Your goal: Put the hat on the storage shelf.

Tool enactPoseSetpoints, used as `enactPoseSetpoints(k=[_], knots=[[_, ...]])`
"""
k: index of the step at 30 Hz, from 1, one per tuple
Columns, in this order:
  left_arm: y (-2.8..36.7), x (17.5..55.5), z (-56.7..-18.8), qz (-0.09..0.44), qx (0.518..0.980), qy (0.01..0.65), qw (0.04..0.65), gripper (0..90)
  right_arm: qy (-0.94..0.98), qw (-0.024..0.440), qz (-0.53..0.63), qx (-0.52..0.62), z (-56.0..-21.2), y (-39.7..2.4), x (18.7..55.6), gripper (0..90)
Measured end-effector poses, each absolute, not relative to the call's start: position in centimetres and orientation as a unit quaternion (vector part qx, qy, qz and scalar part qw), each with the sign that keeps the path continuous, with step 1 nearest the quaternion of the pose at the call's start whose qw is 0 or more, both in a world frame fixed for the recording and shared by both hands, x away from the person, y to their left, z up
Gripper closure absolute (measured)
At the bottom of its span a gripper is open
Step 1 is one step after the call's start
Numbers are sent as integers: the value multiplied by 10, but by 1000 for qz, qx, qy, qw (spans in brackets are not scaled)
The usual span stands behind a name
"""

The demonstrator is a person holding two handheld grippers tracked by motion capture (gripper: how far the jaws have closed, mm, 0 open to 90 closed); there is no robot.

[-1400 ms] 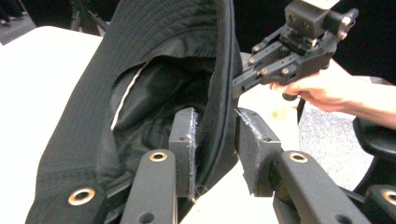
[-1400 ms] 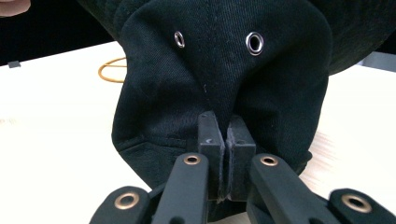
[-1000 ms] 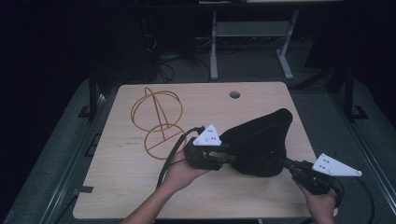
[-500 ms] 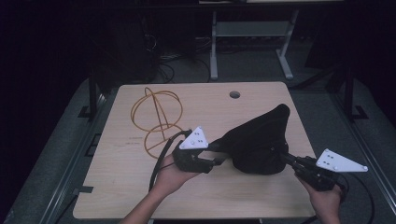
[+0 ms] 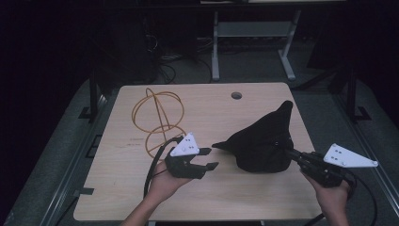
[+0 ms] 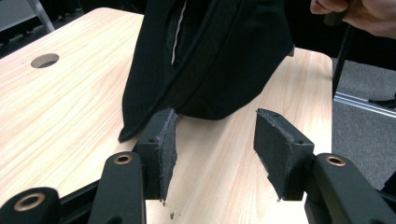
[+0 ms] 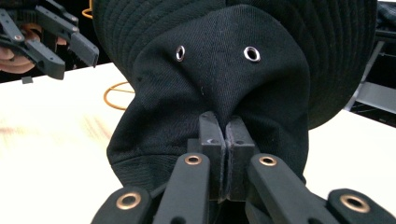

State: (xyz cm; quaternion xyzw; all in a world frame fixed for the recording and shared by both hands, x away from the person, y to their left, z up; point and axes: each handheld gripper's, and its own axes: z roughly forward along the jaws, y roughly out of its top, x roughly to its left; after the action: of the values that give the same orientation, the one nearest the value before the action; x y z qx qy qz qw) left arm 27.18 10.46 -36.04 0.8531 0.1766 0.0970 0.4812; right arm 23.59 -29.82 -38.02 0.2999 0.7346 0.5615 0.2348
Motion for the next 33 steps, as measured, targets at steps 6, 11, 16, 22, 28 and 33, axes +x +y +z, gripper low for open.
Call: enactPoseSetpoints(k=[6,11,16,22,28,33], knots=[[110,265,-370,102,855,178,477,468,738,237,559,295,-370,-296,238,883],[115,259,-380,103,855,178,476,461,741,243,557,286,-362,-292,242,884],[121,254,-390,107,857,177,472,451,745,244,556,278,-351,-285,248,884],[124,250,-400,107,855,181,474,435,746,244,557,272,-339,-278,253,884],[126,243,-403,115,853,171,479,426,752,246,553,262,-326,-267,258,884],[127,241,-404,118,854,168,479,424,755,243,552,256,-315,-259,264,885]])
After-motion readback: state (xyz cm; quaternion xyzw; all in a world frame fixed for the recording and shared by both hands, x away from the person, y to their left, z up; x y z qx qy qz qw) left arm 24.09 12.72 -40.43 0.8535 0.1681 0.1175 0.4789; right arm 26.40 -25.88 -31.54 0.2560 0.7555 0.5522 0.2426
